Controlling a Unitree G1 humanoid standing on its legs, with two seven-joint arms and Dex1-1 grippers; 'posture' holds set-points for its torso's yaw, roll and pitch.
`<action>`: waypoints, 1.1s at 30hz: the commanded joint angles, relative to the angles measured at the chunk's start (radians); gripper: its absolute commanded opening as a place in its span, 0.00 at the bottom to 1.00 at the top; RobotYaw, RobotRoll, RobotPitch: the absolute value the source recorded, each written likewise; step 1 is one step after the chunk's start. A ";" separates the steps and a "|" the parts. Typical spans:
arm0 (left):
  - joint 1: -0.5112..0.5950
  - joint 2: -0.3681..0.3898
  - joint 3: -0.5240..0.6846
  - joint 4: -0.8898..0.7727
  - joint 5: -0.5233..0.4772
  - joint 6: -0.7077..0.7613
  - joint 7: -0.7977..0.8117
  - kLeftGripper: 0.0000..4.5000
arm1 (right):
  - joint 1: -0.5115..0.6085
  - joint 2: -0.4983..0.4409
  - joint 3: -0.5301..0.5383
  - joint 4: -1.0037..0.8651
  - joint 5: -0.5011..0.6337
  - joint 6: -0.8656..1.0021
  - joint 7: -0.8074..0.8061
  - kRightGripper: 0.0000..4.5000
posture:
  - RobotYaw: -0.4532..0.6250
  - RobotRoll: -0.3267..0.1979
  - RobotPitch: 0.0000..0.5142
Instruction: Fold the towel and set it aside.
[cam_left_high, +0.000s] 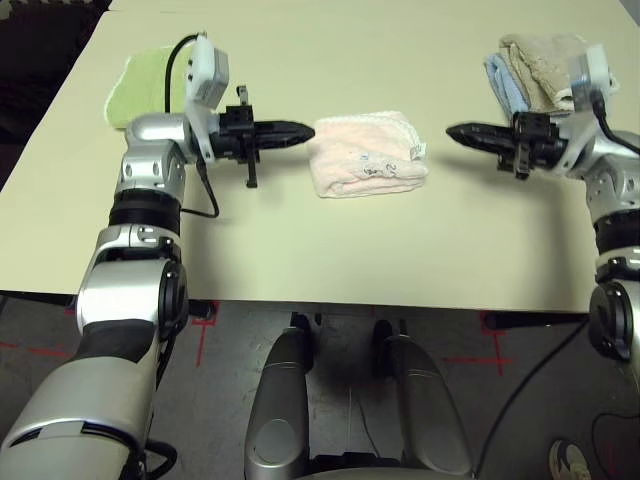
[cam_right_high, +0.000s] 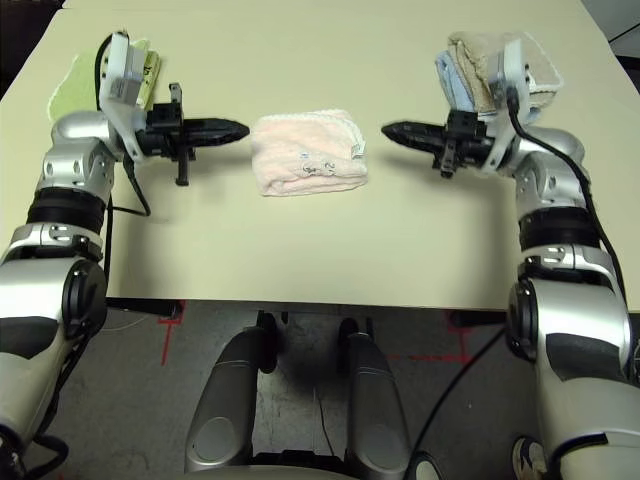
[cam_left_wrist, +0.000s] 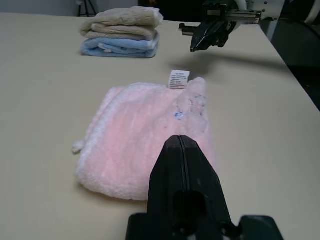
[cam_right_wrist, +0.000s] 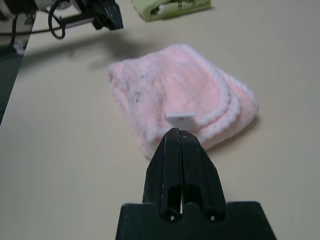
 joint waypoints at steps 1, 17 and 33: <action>0.024 0.015 -0.035 -0.030 0.017 -0.017 0.010 0.21 | 0.028 -0.015 0.020 -0.021 -0.013 -0.017 -0.014 0.11 | 0.48 0.62 0.60; 0.051 0.054 -0.076 -0.033 0.066 0.318 0.267 1.00 | 0.034 0.001 0.037 0.074 -0.046 -0.171 -0.060 0.99 | 0.50 0.62 0.59; -0.187 0.063 -0.012 0.044 -0.163 1.351 0.315 1.00 | 0.048 -0.004 0.039 0.038 -0.029 -0.142 -0.070 0.99 | 0.49 0.62 0.60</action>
